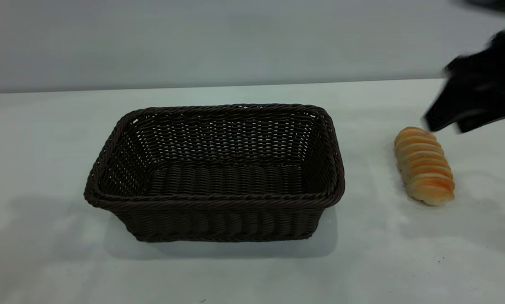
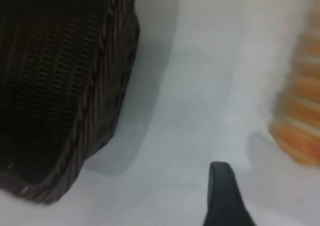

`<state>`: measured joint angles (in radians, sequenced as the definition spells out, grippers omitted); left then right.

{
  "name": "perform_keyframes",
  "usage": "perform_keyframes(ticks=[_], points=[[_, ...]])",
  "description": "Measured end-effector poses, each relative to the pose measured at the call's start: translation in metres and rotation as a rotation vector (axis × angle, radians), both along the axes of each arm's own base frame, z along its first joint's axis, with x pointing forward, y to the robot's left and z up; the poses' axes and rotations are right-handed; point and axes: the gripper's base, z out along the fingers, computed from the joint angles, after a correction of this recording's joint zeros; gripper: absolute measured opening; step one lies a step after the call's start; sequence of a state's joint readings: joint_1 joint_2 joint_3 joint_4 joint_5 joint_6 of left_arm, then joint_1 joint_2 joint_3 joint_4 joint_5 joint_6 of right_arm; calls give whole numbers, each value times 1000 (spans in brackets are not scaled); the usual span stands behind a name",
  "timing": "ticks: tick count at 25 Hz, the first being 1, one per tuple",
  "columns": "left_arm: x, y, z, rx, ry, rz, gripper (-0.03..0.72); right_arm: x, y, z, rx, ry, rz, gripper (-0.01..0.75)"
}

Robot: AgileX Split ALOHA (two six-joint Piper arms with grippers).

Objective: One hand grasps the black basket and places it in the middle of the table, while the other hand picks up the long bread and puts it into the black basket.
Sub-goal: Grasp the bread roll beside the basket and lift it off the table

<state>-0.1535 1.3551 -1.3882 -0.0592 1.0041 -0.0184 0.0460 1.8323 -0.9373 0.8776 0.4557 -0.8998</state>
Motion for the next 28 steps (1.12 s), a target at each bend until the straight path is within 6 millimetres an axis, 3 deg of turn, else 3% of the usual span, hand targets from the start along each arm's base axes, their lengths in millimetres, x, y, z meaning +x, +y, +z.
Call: perform_keyframes(ticks=[2,6,13,15,17,20,21,24,28], points=[[-2,0,-1,4,20,-1,581,15,9,-19,-30,2,17,489],[-6,1,-2,10,60,-3,581,40,5,-45,-104,-37,-33,523],[-8,1,-3,14,85,-4,581,56,-3,-95,-194,-19,-74,526],[-8,1,-3,14,86,-4,581,56,-4,-107,-201,2,-77,490],[-8,1,-3,14,86,-4,581,56,-3,-110,-199,7,-77,396],[-8,1,-4,14,88,-4,581,57,-3,-102,-190,-3,-67,144],[-8,1,-4,14,88,-4,581,56,-1,-97,-180,-2,-50,100],[-8,1,-4,15,88,-4,581,57,4,-64,-136,-37,-12,57],[-8,1,-4,15,89,-4,581,61,19,9,-50,-161,50,54]])
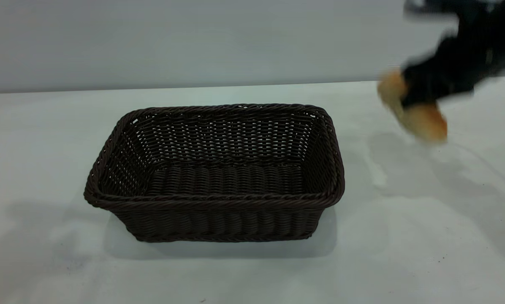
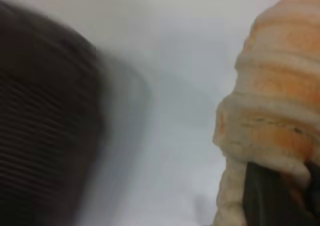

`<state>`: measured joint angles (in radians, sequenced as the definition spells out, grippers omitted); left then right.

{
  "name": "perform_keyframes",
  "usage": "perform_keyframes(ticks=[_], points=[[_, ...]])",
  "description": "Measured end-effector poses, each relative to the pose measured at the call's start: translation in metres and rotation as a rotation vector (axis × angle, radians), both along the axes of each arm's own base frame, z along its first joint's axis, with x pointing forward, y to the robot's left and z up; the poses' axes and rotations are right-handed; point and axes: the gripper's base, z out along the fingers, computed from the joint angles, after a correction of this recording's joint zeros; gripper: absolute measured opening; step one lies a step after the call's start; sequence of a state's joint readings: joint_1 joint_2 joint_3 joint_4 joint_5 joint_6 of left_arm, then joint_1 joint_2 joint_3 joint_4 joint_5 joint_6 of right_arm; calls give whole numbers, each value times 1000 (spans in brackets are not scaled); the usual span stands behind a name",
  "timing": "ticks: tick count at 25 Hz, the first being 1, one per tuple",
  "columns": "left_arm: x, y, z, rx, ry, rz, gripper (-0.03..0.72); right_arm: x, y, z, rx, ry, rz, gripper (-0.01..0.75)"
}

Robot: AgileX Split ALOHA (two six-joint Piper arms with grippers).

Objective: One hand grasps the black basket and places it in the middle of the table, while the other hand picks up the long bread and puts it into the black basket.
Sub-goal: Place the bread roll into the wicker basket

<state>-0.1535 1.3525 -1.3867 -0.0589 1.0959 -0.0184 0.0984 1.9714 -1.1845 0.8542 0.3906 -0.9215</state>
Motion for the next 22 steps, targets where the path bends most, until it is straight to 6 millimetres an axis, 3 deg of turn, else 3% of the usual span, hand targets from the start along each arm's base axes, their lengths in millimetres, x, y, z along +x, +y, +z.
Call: perform_keyframes(ticks=[3,6,10,12,17,22], points=[[0,0,0,-1,0,0,581,-6,34,41,54,-69,106,54],[0,0,0,0,0,-1,581,-17,84,61,109,-87,230,61],[0,0,0,2,1,-1,581,-39,145,57,156,-62,353,129],[-3,1,2,2,-2,-1,581,-45,160,47,154,-41,382,198],[-29,6,21,11,-44,0,581,-46,155,44,161,16,372,389],[-76,19,46,51,-172,17,581,-50,115,67,74,125,315,424]])
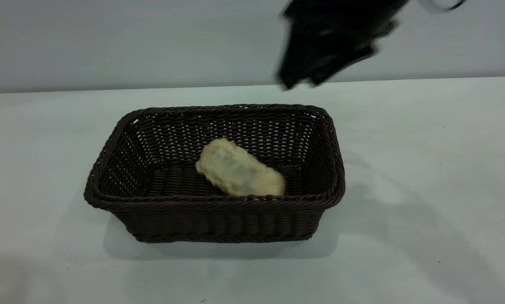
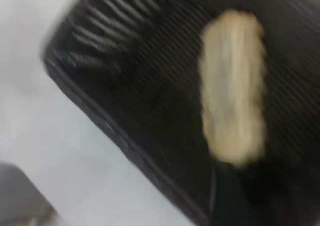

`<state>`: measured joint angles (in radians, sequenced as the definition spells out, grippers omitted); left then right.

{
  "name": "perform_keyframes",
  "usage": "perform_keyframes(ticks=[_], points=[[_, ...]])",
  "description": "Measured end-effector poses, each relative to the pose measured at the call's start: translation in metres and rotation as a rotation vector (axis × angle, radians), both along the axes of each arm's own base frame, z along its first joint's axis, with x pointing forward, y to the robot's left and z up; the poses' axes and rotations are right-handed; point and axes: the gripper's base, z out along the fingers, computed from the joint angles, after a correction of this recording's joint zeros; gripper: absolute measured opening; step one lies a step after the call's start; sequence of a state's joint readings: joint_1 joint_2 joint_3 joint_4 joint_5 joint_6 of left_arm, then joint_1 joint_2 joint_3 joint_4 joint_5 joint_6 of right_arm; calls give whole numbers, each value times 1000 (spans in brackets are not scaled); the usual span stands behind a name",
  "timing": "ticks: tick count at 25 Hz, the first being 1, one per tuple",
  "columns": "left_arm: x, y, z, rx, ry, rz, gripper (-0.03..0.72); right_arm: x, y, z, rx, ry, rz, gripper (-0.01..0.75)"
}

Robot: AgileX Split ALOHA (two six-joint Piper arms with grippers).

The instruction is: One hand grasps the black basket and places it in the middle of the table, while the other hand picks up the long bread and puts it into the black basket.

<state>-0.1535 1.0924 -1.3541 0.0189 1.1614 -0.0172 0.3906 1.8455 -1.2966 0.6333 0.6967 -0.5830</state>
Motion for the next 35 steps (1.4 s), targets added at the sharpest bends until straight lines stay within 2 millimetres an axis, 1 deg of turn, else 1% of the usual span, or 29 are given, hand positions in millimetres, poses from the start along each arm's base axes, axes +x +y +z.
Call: perform_keyframes(ticks=[2,3,5,7,10,12,16,20,23,26,30,32,35], points=[[-20,4,-1,10,-25,6,581,-7,-22,17,-78,32,-30,425],[-30,6,-5,14,-27,8,581,-11,-31,23,-127,54,-49,425],[-46,9,-20,20,-12,9,581,-25,-49,37,-208,81,-96,425],[-61,12,-36,23,8,8,581,-44,-64,46,-288,105,-142,425],[-79,14,-63,27,33,7,581,-80,-83,55,-341,115,-195,425],[-88,16,-79,28,42,8,581,-108,-94,65,-331,91,-221,425],[-105,18,-99,26,31,7,581,-168,-114,75,-295,29,-251,425],[-123,21,-112,23,12,7,581,-222,-133,75,-273,-42,-261,425],[-138,23,-119,20,-6,9,581,-255,-144,71,-249,-96,-267,425],[-153,26,-128,14,-45,9,581,-280,-152,65,-226,-149,-269,425],[-168,28,-143,7,-88,10,581,-298,-158,55,-205,-198,-271,425],[-175,29,-152,4,-101,11,581,-302,-160,49,-212,-210,-257,425],[-184,31,-161,-2,-137,11,581,-307,-161,48,-200,-242,-257,425]])
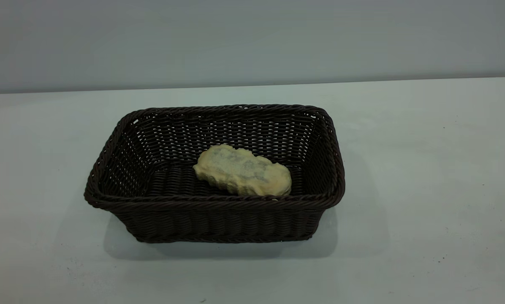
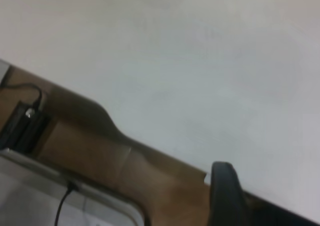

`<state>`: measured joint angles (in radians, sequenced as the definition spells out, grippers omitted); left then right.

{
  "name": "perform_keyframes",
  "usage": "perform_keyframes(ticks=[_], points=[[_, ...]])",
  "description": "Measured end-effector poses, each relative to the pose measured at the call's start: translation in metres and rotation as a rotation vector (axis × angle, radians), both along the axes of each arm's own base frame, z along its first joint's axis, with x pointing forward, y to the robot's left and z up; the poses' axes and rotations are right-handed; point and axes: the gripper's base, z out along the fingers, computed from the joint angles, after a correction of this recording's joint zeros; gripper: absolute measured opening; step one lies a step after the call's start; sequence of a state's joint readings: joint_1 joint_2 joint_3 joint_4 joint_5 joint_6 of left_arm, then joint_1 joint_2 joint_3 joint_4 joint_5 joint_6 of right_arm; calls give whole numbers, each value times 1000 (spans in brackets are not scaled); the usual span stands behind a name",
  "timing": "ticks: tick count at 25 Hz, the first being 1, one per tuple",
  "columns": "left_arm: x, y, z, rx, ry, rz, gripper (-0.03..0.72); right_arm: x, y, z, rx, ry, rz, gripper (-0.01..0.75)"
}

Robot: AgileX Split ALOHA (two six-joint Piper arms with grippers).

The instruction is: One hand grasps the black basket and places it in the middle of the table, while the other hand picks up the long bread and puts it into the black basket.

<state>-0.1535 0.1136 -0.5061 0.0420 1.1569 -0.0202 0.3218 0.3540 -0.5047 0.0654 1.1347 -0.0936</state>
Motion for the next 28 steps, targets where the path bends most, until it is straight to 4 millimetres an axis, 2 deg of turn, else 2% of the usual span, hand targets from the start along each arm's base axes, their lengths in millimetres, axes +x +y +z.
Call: perform_keyframes(ticks=[6,12,28], points=[[-15,2,-1,-34,-110,16,581,-4,-1,3,26,-80,-1,425],[-16,2,-4,-41,-127,18,581,-4,-2,-4,8,-56,0,425],[-16,2,-4,-42,-128,19,581,-4,-3,-6,0,-52,-8,425]])
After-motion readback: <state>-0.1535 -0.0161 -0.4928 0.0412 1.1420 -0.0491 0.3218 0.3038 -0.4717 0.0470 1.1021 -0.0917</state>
